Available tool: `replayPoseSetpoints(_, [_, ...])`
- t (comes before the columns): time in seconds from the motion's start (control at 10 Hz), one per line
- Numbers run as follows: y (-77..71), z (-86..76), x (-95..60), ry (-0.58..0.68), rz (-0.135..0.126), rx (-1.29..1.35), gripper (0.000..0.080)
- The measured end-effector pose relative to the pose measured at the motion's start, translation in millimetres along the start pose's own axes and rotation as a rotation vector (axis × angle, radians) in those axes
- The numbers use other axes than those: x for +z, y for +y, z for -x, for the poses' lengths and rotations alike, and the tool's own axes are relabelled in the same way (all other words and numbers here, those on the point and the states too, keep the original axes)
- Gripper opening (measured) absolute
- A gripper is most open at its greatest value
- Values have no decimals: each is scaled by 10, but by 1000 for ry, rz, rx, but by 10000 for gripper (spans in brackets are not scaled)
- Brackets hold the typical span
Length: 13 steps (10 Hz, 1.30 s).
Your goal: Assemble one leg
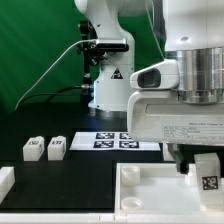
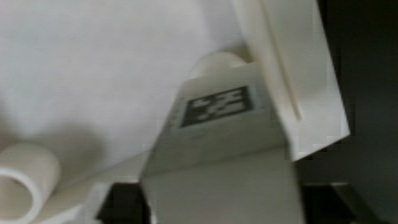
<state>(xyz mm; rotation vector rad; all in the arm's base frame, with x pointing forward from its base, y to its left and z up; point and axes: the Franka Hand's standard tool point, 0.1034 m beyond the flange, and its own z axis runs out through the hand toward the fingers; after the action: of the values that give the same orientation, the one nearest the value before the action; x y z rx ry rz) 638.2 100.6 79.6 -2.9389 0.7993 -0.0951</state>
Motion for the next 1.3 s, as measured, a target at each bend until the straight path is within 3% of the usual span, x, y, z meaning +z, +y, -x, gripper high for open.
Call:
replayPoseSetpoints(0.1, [1, 1, 2, 0, 0, 86, 293])
replayPoseSetpoints(0.4, [28, -3, 17, -8, -5, 443, 290])
replayPoseSetpoints(0.7, [14, 81, 37, -68, -18, 1027, 290])
replayPoseSetpoints(0.8, [-33, 126, 34, -72, -41, 1269, 290])
replayPoseSetpoints(0.9, [-78, 168, 31, -55, -88, 1495, 291])
replayPoseSetpoints(1.2, [-62, 174, 34, -47, -91, 1517, 296])
replayPoseSetpoints(1.3, [-60, 173, 36, -45, -91, 1488, 423])
